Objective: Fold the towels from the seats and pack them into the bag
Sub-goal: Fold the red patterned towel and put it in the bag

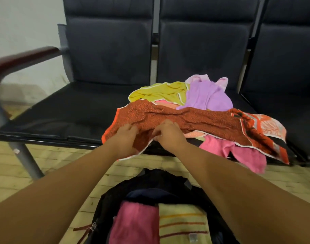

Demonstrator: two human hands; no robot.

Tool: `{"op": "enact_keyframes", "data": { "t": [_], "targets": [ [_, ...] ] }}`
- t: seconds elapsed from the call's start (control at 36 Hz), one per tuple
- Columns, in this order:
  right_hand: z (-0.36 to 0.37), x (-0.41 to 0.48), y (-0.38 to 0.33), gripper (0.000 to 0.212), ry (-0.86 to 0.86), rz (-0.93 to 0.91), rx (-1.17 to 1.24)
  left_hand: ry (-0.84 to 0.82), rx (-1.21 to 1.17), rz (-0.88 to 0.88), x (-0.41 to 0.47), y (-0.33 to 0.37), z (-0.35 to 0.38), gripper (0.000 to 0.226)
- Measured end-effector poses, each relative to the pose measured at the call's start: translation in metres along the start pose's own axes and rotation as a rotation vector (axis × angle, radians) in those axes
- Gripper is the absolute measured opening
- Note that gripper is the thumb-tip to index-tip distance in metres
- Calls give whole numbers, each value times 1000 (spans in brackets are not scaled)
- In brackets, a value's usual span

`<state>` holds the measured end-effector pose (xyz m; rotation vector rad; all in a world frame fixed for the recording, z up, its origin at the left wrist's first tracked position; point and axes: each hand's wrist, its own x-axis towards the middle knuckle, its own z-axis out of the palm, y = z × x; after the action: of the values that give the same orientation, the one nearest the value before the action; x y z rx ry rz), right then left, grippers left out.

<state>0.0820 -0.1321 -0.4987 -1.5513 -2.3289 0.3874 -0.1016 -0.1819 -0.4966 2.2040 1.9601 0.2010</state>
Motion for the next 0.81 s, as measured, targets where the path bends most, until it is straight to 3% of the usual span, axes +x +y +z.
{"op": "enact_keyframes", "data": {
  "t": [0.14, 0.22, 0.33, 0.44, 0.53, 0.58, 0.64, 0.75, 0.81],
  "targets": [
    [-5, -10, -10, 16, 74, -17, -14, 117, -104, 35, -13, -10, 6, 16],
    [-24, -11, -24, 22, 164, 11, 185, 196, -134, 67, -18, 2, -5, 21],
    [-81, -19, -44, 15, 248, 37, 334, 379, -634, -85, -27, 21, -44, 24],
    [-150, -44, -62, 13, 339, -50, 334, 466, -1062, -27, -40, 55, -96, 19],
    [-205, -85, -77, 18, 154, -187, 146, 427, -1173, 73, -59, 85, -131, 9],
    [-225, -96, -80, 26, 50, -279, 59, 412, -1130, 126, -64, 99, -148, 11],
    [-239, -103, -80, 27, 59, -263, -28, 391, -985, 166, -73, 113, -166, 17],
    [-277, -129, -86, 28, 186, -211, 183, 218, -574, 331, -92, 136, -186, 59],
    [-292, -142, -89, 30, 236, -174, 286, 212, -400, 317, -95, 139, -183, 41]
  ]
}}
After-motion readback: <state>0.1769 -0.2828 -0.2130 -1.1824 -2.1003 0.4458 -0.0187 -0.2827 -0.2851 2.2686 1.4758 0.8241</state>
